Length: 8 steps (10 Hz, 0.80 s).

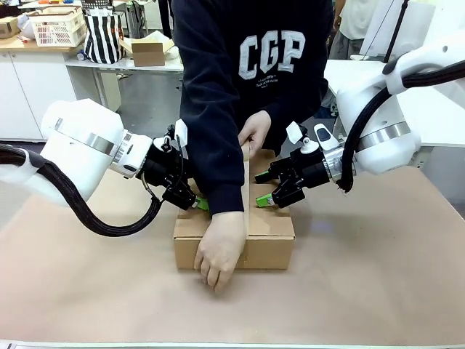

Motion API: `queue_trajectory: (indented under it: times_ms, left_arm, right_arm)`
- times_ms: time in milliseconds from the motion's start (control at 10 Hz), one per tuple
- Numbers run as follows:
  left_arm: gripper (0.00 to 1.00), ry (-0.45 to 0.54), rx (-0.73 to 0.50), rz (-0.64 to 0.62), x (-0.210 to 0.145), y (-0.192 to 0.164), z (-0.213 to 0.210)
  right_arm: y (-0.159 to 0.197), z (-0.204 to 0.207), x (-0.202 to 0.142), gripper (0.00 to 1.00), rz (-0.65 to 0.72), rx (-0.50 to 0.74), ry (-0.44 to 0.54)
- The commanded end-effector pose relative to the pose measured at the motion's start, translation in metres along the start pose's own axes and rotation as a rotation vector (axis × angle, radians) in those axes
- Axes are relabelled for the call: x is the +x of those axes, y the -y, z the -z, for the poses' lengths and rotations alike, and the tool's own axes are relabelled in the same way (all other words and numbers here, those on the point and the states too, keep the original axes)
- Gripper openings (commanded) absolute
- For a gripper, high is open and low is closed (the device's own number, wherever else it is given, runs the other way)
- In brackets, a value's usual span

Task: Pack the gift set into the box.
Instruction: Press and hold the closed box until the human finishes sealing it.

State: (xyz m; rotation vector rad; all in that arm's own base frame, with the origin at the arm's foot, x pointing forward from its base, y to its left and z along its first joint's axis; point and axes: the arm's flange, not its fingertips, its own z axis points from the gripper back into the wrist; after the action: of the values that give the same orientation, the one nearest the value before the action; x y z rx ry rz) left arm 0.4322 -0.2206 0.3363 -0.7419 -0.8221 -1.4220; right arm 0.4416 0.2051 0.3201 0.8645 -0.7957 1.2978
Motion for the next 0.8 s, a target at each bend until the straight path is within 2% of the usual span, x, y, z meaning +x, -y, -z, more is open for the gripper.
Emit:
queue_trajectory:
  times_ms: [0, 700]
  left_arm:
    - [1.00, 0.005, -0.006, 0.007, -0.0032, 0.0011, 0.0006]
    - [1.00, 0.005, -0.006, 0.007, -0.0032, 0.0011, 0.0006]
  right_arm:
    - [0.0009, 0.0006, -0.0014, 1.00, 0.004, -0.022, -0.010]
    - [0.0009, 0.0006, -0.0014, 1.00, 0.004, -0.022, -0.010]
